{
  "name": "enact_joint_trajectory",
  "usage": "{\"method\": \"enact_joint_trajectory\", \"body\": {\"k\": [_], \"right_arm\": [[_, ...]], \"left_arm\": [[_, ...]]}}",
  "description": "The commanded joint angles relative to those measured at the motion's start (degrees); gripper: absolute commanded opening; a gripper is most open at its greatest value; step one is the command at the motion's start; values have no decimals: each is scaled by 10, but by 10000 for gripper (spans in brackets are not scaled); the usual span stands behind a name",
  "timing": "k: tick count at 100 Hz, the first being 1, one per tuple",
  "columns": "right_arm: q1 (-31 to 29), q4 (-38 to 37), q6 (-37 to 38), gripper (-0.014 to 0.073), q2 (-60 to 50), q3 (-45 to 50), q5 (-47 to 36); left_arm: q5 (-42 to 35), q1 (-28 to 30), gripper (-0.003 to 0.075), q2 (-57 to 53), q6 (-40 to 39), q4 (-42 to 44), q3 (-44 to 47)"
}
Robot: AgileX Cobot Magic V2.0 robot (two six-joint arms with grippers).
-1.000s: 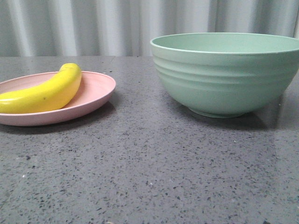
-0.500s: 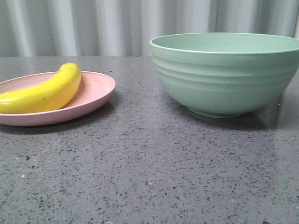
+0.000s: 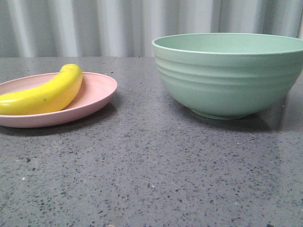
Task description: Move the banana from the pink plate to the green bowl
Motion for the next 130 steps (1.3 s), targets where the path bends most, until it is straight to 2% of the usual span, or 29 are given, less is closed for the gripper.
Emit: {"method": "enact_joint_trajectory", "body": {"k": [1, 56, 70, 78, 99, 111, 130], "right_arm": [[-4, -5, -1, -71, -13, 11, -48], [-4, -5, -1, -71, -13, 11, -47], [-3, 58, -1, -71, -12, 0, -48], [-2, 66, -1, -71, -7, -15, -41], [-2, 63, -1, -71, 53, -98, 34], [-2, 63, -1, -69, 111, -158, 63], [-2, 66, -1, -48, 225, -262, 155]], "left_arm": [[-54, 0, -20, -16, -4, -3, 5], [-56, 0, -20, -16, -4, -4, 5], [-58, 0, -20, -15, -4, -13, -13], [-54, 0, -20, -6, -4, -13, -37], [-8, 0, -20, 64, -4, -13, -130], [-11, 0, -20, 119, -4, -13, -174], [-46, 0, -20, 202, -4, -13, -219]]}}
